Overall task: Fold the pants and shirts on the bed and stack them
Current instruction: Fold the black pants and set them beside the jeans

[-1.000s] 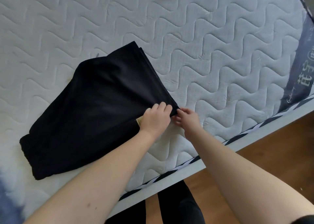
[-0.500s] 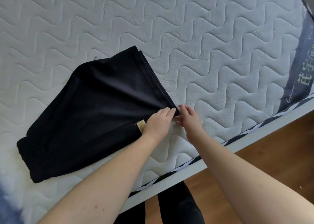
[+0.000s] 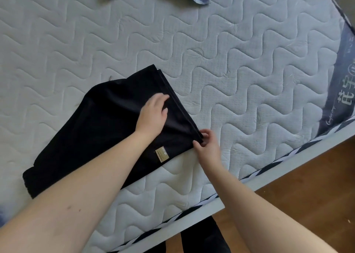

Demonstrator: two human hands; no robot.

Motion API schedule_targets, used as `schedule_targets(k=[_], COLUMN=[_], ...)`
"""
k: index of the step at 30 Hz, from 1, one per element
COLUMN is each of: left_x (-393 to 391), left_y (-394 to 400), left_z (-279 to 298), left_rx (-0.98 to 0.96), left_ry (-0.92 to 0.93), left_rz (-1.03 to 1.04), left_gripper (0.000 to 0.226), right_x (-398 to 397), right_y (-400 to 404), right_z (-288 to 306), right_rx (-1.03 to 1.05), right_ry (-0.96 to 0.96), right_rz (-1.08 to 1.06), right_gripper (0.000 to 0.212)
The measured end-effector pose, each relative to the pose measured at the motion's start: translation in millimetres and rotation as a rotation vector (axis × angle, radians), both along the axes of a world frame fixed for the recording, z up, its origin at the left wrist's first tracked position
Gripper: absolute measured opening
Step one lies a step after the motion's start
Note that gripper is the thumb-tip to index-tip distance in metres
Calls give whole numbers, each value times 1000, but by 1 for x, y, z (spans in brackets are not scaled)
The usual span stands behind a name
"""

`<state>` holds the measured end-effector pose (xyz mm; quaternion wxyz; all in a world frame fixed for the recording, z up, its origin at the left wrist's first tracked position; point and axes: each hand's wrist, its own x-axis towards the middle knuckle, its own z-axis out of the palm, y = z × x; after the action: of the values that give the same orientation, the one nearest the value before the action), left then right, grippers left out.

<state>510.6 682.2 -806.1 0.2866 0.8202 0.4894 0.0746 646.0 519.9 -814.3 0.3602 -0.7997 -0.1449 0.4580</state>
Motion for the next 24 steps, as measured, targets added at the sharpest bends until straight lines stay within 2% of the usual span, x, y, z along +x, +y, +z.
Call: schedule_targets(k=[3, 6, 9, 11, 13, 16, 18, 20, 24], left_x=[-4, -4, 3, 9, 12, 12, 11, 10, 11], left_y=[40, 74, 99, 112, 122, 130, 135, 139, 141], left_z=[-4, -8, -11, -11, -8, -4, -1, 0, -3], left_rx=[88, 151, 115, 32, -24, -6, 21, -32, -191], left_ry=[178, 359, 480, 418, 291, 121, 43, 15, 135], left_rz=[51, -19, -83, -3, 83, 120, 148, 127, -10], left_gripper=[56, 67, 76, 72, 55, 33, 27, 34, 68], right_x=[-6, -7, -8, -11, -14, -9, -7, -6, -4], right_y=[3, 4, 3, 3, 4, 6, 5, 3, 7], right_z=[2, 4, 5, 7, 9, 10, 9, 4, -2], right_rx=[-34, -49, -81, -63, -16, 20, 18, -21, -115], right_ry=[-74, -79, -104, -117, -127, -152, -169, -180, -148], right_rz=[-45, -104, -143, -165, -157, -123, -98, -69, -30], right_gripper=[37, 41, 41, 38, 31, 29, 28, 30, 31])
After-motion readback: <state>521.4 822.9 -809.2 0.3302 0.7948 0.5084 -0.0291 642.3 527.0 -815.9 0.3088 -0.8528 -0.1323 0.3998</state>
